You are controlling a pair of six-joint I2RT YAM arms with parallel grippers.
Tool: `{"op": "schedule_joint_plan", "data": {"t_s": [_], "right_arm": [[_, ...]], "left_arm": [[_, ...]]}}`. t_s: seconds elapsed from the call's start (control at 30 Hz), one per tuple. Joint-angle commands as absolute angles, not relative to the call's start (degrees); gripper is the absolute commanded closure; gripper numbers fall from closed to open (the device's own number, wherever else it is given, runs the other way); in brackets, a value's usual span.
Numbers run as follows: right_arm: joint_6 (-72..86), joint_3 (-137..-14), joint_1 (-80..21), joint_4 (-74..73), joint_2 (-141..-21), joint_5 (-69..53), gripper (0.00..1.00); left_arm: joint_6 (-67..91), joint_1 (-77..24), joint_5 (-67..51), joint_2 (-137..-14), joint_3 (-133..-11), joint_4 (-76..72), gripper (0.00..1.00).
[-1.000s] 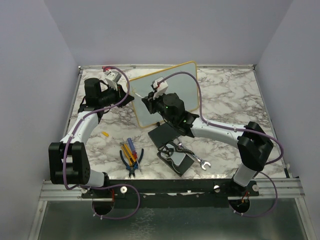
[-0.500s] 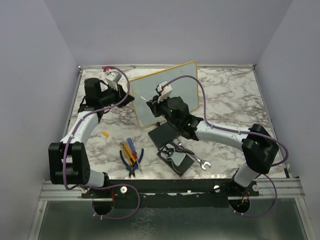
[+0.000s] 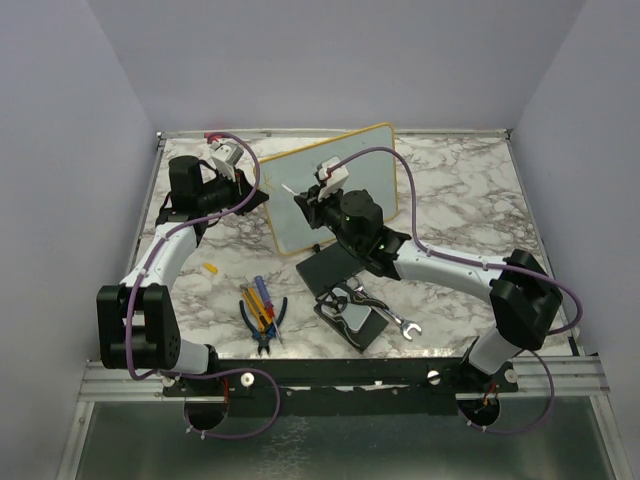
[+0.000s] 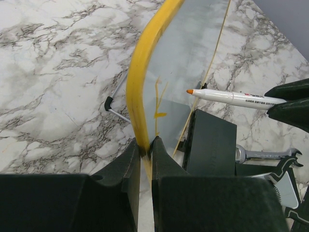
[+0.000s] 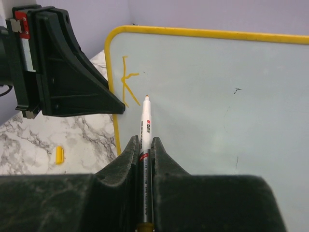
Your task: Write a sentence on the whiteboard
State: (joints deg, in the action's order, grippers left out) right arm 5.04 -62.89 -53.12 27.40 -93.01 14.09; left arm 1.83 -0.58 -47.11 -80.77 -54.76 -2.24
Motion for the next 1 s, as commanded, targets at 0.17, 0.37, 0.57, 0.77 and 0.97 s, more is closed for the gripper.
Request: {"op": "schedule_joint_plan", "data": {"t_s": [0.17, 0.37, 0.57, 0.77, 0.97], "right_arm": [[3.87, -66.57, -52.91, 29.57, -95.54, 13.22, 0.99], [3.87, -67.62, -52.91, 29.28, -96.66, 13.01, 0.99], [3.95, -68.21, -52.91, 28.62, -97.49, 14.30, 0.99], [4.48, -67.44, -52.91, 27.62, -97.26, 16.42, 0.99], [4.75, -65.98, -52.91, 27.40, -96.38, 18.24, 0.99]], "left_arm": [[-1.38, -2.11, -46.04, -81.50, -54.40, 2.37, 1.00], [-1.38, -2.11, -46.16, -81.62, -54.40, 2.38, 1.00], [-1.49, -2.10, -46.14, -81.56, -54.40, 2.37, 1.00], [-1.45, -2.10, -46.14, -81.52, -54.40, 2.37, 1.00], [-1.49, -2.10, -46.07, -81.44, -54.40, 2.37, 1.00]]}}
